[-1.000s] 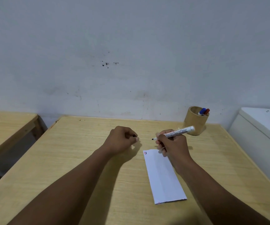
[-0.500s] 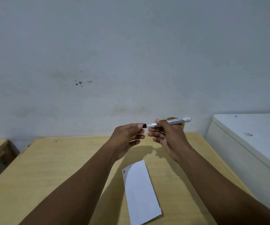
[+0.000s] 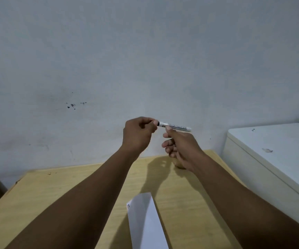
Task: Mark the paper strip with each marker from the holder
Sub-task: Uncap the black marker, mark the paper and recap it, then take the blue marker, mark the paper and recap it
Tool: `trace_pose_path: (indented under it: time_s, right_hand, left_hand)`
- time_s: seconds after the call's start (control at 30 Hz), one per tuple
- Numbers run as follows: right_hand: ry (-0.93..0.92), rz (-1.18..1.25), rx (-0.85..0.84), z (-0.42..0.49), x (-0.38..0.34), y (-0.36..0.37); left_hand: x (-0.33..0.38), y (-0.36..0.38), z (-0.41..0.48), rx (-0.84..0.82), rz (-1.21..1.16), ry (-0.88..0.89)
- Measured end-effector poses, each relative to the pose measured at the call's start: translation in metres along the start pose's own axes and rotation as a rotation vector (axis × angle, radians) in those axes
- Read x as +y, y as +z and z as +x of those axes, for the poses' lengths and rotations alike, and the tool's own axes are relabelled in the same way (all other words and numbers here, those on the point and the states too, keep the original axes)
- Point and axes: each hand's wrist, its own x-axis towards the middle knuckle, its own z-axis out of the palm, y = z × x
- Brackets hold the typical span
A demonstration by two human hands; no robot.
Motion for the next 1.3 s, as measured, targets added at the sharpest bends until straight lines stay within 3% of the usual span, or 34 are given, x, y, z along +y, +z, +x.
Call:
trace_pose_path:
  time_s: [0.13,0.33,0.5,0.67,0.8,0.93,1.07,1.17,1.3]
  right_hand:
    - [-0.063,-0.070,0.099,0.009,-0.003,-0.043]
    - [-0.062,-0.101,0.194,0.013,-0.002,-0.093]
    - [-0.049,-0.112,0.208,0.020,0.004,-0.111]
    - [-0.024,-0.102,0.207,0.026,0.007,-0.113]
    - [-0.009,-0.095,0.218,0.024,0.009,-0.113]
    - [0.004,-0.100,0.188,0.015,0.009,-0.108]
    - [0.042,-0.163,-0.048,-0.003,0.005,-0.078]
    - [0.120,0.023,-0.185,-0.011,0.005,-0.040]
    - [0.176,0.414,-0.179,-0.018,0.001,0.005]
  left_hand:
    - [0.010,0.018,0.022,-0.008,0.277,0.130]
    - [0.000,0.049,0.041,-0.230,0.639,0.238]
    - [-0.009,0.073,0.044,-0.449,0.792,0.163]
    - [-0.008,0.091,0.040,-0.587,0.950,0.268]
    - [-0.008,0.099,0.037,-0.583,0.997,0.341]
    - [0.000,0.094,0.037,-0.464,0.914,0.363]
    - [0.027,0.076,0.039,-0.326,0.647,0.316]
    - [0.052,0.054,0.038,-0.237,0.505,0.296]
    - [0.068,0.012,0.028,-0.215,0.303,0.205]
